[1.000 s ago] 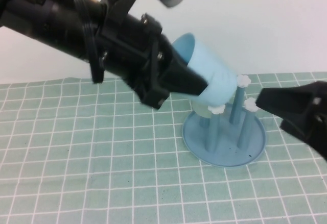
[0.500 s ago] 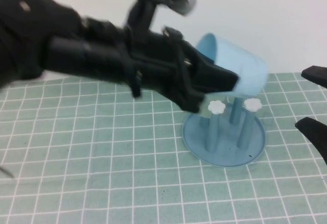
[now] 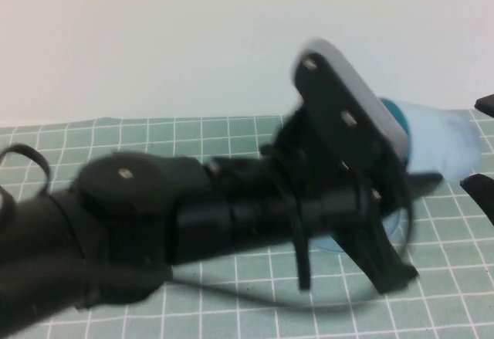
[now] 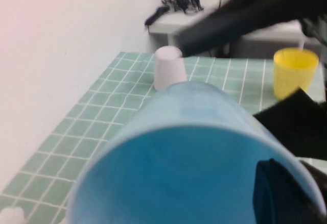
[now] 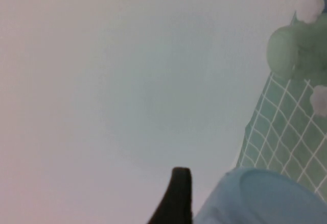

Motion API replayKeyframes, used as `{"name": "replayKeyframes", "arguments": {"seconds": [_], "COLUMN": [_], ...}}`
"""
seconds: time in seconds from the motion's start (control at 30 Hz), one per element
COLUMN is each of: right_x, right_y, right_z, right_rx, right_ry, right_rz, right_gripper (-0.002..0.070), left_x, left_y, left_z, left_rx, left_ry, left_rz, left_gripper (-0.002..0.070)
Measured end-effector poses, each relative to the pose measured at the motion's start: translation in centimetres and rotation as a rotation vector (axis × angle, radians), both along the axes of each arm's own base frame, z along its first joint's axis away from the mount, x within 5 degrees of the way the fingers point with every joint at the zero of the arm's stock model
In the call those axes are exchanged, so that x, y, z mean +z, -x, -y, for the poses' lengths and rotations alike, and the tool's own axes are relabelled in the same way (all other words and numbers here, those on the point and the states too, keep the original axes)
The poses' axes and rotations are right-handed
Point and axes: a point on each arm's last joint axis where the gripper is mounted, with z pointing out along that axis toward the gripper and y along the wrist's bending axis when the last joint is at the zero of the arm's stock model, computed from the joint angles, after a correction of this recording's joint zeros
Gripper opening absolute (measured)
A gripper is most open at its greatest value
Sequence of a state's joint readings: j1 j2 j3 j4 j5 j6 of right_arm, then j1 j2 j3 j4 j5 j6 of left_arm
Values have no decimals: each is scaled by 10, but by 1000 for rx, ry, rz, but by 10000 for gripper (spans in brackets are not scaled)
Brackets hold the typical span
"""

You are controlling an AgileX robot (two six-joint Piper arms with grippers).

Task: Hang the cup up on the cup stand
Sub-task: Adjust the cup with two arms

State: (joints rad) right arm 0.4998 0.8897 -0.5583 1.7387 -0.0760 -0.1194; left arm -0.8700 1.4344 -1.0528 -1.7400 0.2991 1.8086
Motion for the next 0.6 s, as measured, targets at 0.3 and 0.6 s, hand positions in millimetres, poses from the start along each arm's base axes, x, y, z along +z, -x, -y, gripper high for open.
{"name": "replayKeyframes", "arguments": {"seconds": [0.3, 0.6], "right_x": [1, 2], "right_y": [3, 7], "right_z": [-5, -12], "right_rx": [68, 146], "right_ry": [-25, -47], "right_rz": [0, 5], "right_gripper": [696, 696], "left_x": [-4, -4], "left_y": [18, 18], "left_z": [14, 14], "left_rx": [0, 4], "left_ry": [-79, -83], "left_rz": [104, 111], "left_gripper": [11, 11]}}
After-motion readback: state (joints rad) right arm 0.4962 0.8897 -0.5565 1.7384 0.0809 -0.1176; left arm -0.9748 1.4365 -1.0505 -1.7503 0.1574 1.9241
